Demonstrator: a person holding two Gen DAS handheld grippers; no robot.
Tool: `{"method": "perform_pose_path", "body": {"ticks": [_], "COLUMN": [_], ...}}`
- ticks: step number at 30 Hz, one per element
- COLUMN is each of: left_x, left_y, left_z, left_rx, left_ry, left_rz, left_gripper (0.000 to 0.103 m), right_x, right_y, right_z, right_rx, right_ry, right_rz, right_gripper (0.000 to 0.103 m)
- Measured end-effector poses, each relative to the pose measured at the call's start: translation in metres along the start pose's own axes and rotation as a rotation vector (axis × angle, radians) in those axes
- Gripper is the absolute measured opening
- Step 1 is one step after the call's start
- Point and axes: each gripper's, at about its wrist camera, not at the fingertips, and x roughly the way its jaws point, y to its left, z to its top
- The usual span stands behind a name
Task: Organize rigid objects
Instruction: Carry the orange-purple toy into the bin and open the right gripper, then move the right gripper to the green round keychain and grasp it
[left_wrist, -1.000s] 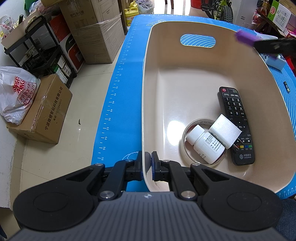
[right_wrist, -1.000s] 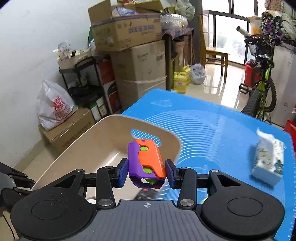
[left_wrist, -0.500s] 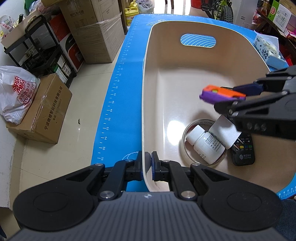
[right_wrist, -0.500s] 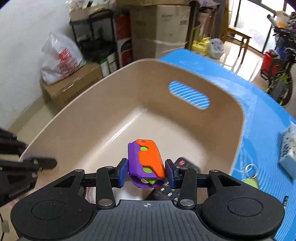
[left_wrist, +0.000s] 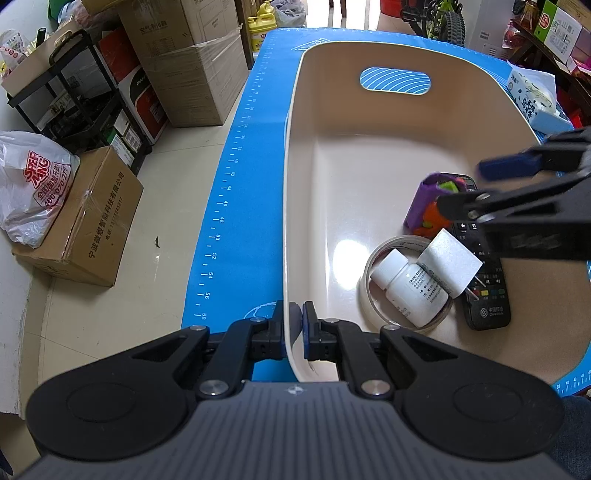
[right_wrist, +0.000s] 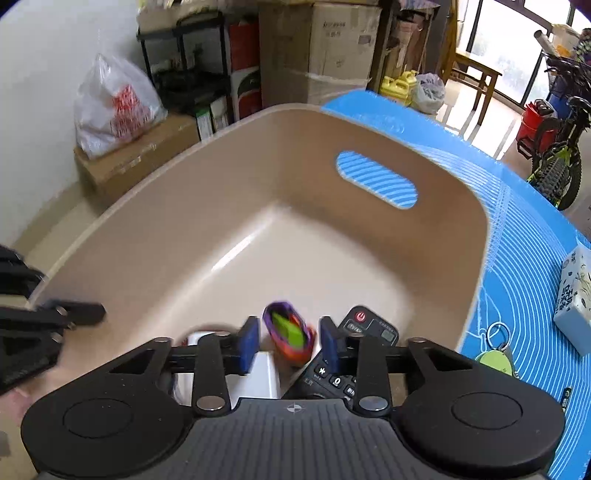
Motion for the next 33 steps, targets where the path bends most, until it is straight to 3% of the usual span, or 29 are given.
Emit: {"method": "perform_pose_path", "body": {"ticks": [2, 9, 16, 24, 33], "left_x": [0.0, 0.0, 0.0, 0.001, 0.001], "left_y": [0.0, 0.0, 0.0, -0.001, -0.001], "left_z": [0.0, 0.0, 0.001, 0.0, 0.0], "left_rx": [0.001, -0.002, 0.0, 0.002, 0.001], "left_ry": [0.0, -0.001, 0.0, 0.002, 0.002], "left_rz": [0.0, -0.001, 0.0, 0.001, 0.003], "left_gripper": [0.009, 0.009, 0.009, 0.009, 0.009], "right_x": [-0.013, -0.056, -0.082, -0.068, -0.015], "right_y": [-0.011, -0.055, -0.107, -0.158, -0.173], "right_z": [-0.001, -0.002, -0.004, -0.032, -0.062], "right_rx": [0.02, 0.098, 0.174, 0.258, 0.28], "right_ry": [-0.033, -0.123, -0.177, -0.143, -0.031], "right_rz": [0.027, 0.033, -0.05, -0.155, -0.214], "right_gripper": [0.071, 0.082, 0.089, 0.089, 0.088]}}
